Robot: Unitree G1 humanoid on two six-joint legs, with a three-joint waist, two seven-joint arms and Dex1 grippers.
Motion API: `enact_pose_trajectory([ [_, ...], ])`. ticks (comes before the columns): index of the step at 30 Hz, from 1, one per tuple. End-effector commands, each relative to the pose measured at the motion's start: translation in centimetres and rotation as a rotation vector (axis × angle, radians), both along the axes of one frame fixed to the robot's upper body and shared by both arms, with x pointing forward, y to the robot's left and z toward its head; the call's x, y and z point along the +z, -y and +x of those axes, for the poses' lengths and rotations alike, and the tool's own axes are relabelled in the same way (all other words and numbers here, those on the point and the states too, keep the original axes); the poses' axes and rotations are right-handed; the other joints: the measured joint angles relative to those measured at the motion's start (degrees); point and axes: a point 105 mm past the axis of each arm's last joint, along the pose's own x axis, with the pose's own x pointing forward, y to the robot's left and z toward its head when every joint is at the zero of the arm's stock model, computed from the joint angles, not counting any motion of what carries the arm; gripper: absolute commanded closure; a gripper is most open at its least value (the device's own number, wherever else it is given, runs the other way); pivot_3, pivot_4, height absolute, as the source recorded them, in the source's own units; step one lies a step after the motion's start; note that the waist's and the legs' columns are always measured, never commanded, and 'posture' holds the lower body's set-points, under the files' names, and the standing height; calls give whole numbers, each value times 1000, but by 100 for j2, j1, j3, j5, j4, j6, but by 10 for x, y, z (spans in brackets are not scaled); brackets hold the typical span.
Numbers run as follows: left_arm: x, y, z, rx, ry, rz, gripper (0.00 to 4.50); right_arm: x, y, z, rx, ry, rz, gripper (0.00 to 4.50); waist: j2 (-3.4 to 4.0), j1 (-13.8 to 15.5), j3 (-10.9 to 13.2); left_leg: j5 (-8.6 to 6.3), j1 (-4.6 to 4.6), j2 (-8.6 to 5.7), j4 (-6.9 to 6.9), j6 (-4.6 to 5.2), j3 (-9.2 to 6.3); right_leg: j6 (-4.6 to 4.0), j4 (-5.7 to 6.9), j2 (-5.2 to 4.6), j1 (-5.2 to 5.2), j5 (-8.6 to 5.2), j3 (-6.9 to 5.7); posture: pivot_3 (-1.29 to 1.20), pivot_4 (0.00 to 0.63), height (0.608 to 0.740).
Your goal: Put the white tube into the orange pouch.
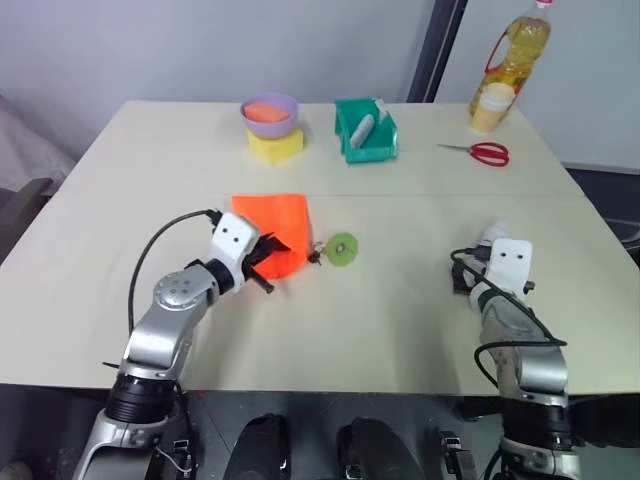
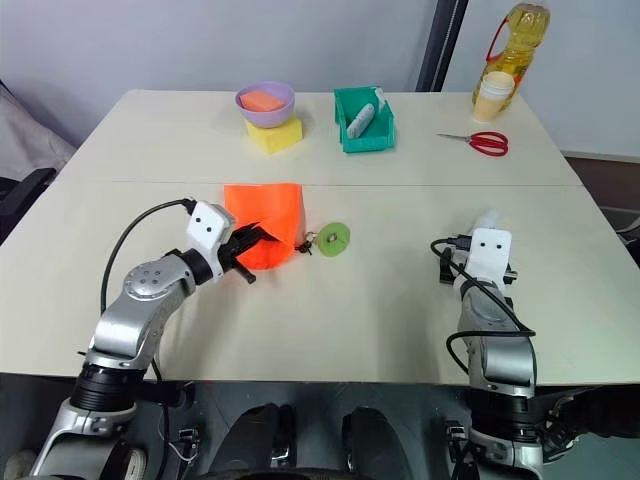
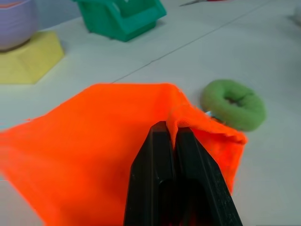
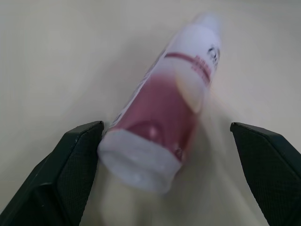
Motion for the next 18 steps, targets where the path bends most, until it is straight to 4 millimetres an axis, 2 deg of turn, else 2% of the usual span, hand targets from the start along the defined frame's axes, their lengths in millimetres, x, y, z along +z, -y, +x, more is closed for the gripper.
enact_pose_trajectory([
  [1, 7, -7, -2, 7, 34, 2, 4500, 10, 6, 1, -33, 48, -17, 526, 0, 0, 0, 0, 0, 0, 0, 0, 0, 0, 0, 0, 0, 0, 0, 0, 150, 737],
  [3, 8, -9, -2, 8, 33, 4, 4500, 11, 8, 1, -44, 54, -22, 1233, 0, 7, 0, 0, 0, 0, 0, 1, 0, 0, 0, -1, 0, 0, 0, 0, 150, 737],
  [6, 8, -10, -2, 11, 33, 2, 4500, 13, 7, 1, -32, 54, -32, 2775, 0, 5, 0, 0, 0, -1, 0, 1, 0, 0, 0, -1, 0, 0, 0, 0, 150, 737],
  [12, 7, -11, -1, 15, 30, -1, 4500, 20, 1, 3, 3, 80, -64, 2775, 0, -7, 0, 1, 0, 0, -6, -1, 2, 0, 0, -1, -4, 0, 1, 0, 150, 737],
  [14, 8, -13, 0, 19, 27, -17, 4500, 28, -8, 5, 69, 113, -94, 2775, 1, -4, 0, 1, 0, -1, -8, -1, 2, 0, -1, -1, -5, 0, 1, 0, 150, 737],
  [15, 8, -13, 0, 20, 25, -27, 4500, 34, -18, 7, 147, 147, -105, 2775, 1, -5, 0, 1, 0, -1, -9, -1, 2, 0, -2, -1, -5, 0, 2, 0, 150, 737],
  [16, 9, -14, 1, 19, 22, -41, 4500, 44, -37, 7, 297, 193, -136, 2775, 1, -9, 0, 1, 0, -1, -10, -1, 3, 0, -3, -1, -5, 0, 2, 0, 150, 737],
  [18, 10, -16, 2, 17, 15, -60, 4500, 51, -65, 2, 531, 229, -175, 2775, 2, -15, 2, 0, 0, -1, -14, -1, 5, 0, -7, 0, -7, 0, 4, 0, 150, 737],
])
